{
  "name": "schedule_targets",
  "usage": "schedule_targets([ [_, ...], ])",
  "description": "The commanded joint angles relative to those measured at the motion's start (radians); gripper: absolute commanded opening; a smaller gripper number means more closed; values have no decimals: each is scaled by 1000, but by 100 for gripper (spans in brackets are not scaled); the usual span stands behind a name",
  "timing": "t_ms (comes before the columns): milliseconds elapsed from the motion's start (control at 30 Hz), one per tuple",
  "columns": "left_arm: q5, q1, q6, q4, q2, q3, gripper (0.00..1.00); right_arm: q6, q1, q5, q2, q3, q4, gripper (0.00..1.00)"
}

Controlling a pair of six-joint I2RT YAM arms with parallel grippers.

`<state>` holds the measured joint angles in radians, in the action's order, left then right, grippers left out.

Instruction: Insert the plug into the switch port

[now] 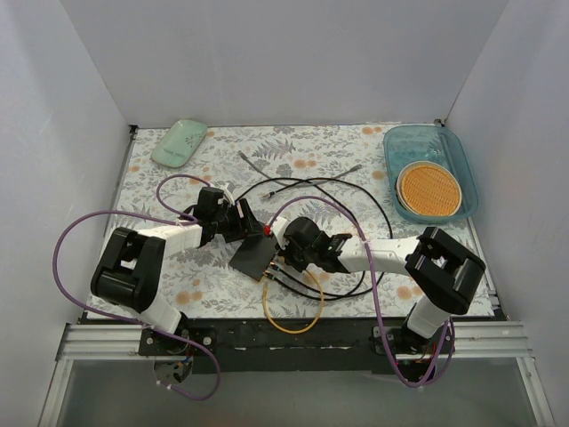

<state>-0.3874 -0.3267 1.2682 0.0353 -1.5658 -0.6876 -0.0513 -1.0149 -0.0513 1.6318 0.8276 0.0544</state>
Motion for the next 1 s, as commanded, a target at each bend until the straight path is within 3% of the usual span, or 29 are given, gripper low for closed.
schedule_targets([
  [0, -18, -2, -12, -25, -11, -12, 62, 8, -7, -12, 2, 19, 47, 1],
  [967, -22, -2, -24, -29, -23, -7, 61, 21, -22, 22, 14, 30, 107, 1],
])
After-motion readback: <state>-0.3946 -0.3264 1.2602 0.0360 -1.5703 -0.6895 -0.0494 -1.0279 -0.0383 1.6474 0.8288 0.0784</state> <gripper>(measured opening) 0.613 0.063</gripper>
